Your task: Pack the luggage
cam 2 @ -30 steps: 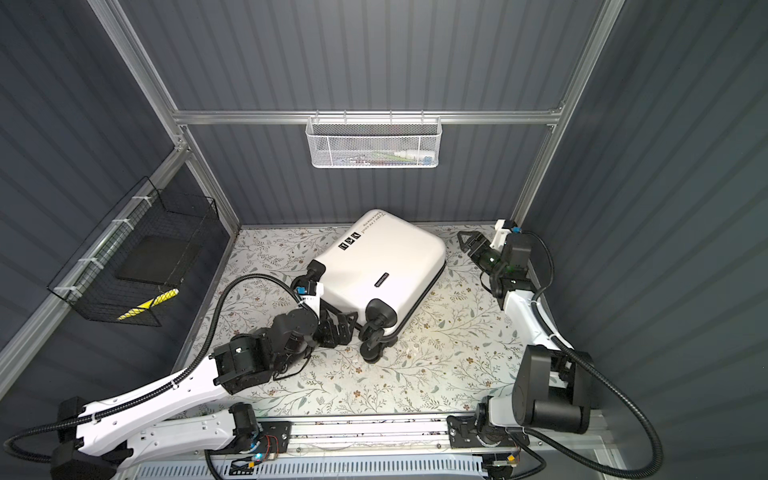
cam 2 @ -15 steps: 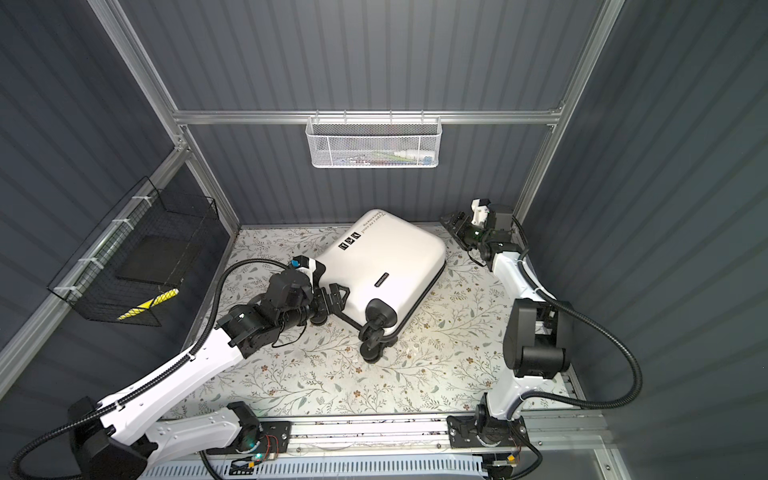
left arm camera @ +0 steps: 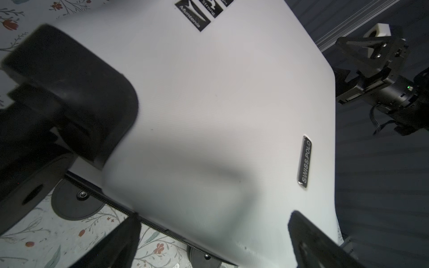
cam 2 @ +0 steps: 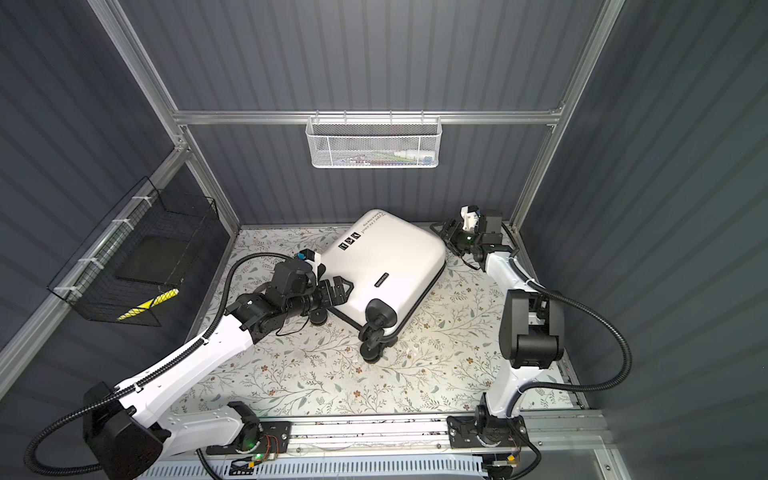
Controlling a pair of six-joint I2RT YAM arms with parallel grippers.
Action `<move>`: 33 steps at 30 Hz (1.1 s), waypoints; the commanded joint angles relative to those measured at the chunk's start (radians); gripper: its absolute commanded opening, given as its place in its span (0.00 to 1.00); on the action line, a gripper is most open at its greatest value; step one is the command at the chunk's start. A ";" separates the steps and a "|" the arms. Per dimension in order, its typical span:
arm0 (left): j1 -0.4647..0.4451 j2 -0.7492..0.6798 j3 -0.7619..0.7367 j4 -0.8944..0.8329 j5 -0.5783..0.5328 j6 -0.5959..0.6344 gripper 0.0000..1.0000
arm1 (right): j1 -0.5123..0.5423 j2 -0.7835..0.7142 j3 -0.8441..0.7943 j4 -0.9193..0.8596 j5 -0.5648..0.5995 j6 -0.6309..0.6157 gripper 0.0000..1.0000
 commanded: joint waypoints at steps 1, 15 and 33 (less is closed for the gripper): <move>0.019 0.035 0.055 0.042 0.040 0.061 1.00 | 0.034 -0.045 -0.055 0.004 -0.077 -0.004 0.69; 0.139 0.195 0.231 0.009 0.151 0.224 1.00 | 0.174 -0.275 -0.415 0.176 -0.019 0.013 0.57; 0.217 0.405 0.604 -0.094 0.182 0.337 1.00 | 0.307 -0.926 -0.793 -0.001 0.232 -0.016 0.77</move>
